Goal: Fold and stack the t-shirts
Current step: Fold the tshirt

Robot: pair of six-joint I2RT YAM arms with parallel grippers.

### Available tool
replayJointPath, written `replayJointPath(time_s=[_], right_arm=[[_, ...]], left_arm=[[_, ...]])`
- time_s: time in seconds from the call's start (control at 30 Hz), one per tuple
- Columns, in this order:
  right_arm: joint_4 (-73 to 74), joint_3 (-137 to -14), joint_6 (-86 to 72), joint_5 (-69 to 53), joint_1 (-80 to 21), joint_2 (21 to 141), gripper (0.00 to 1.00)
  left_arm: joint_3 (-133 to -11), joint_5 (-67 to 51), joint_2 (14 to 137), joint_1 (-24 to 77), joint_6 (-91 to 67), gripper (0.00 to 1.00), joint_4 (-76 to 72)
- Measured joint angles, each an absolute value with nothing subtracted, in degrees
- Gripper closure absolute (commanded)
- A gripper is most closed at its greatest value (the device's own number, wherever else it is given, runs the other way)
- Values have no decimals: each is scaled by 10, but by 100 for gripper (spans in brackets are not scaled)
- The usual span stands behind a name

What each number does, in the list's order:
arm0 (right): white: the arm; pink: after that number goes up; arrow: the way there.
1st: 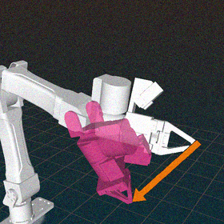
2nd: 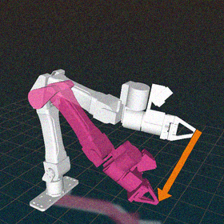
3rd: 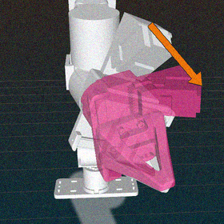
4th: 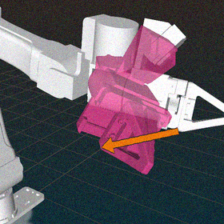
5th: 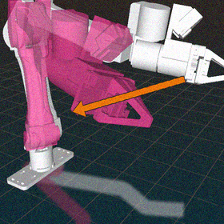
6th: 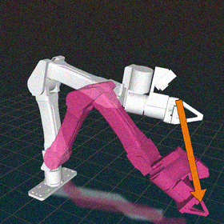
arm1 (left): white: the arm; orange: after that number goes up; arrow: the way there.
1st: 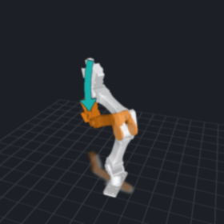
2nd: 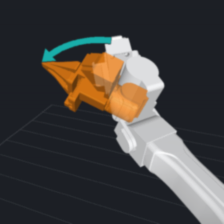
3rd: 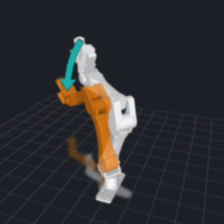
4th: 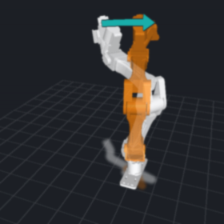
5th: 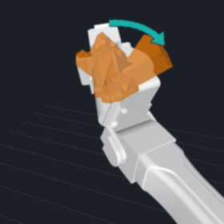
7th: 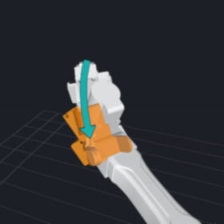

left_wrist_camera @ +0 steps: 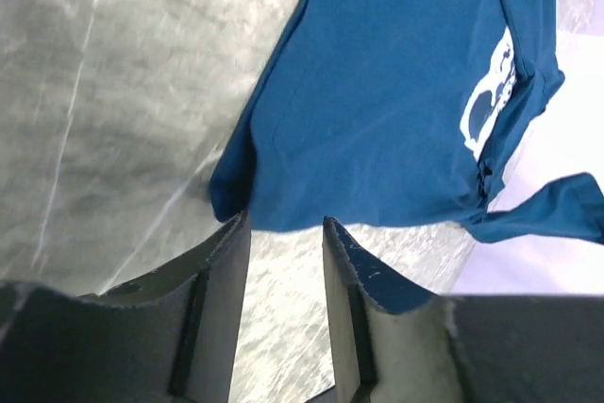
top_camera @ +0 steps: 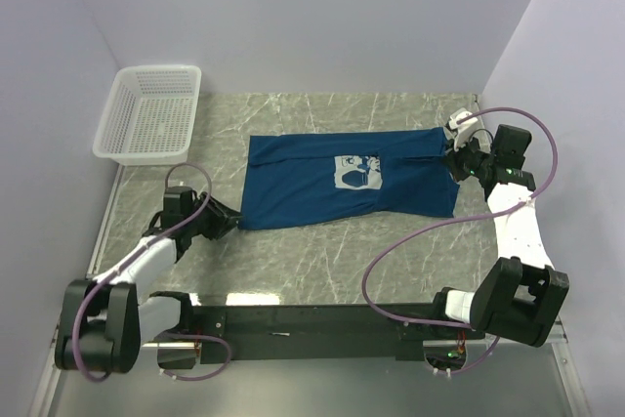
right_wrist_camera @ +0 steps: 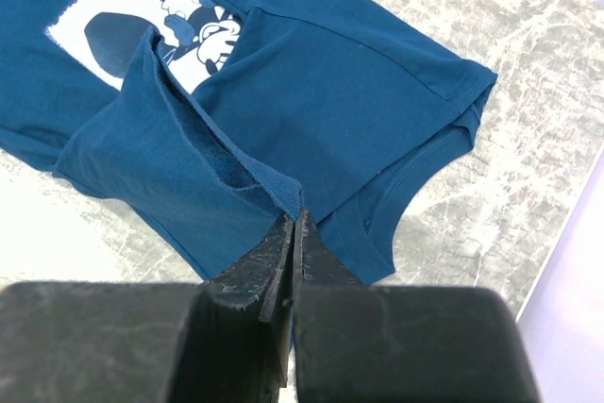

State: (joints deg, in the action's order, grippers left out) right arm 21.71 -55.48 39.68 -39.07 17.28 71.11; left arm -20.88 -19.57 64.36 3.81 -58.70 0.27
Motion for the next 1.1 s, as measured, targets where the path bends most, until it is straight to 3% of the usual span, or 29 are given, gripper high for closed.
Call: replayJointPath(time_s=[0.17, 0.53, 0.57, 0.73, 1.1], right_arm=[[217, -555, 397, -391, 173, 711, 100], [218, -555, 399, -391, 173, 711, 100], [219, -555, 399, -391, 173, 711, 100], [219, -555, 399, -391, 173, 711, 100], [225, -559, 401, -393, 174, 699, 100]], left_arm=[[-185, -196, 621, 38, -581, 57, 17], [-189, -212, 709, 38, -580, 58, -38], [-194, -212, 717, 38, -579, 60, -41], [-204, -203, 748, 38, -574, 99, -49], [-221, -201, 692, 36, -556, 99, 7]])
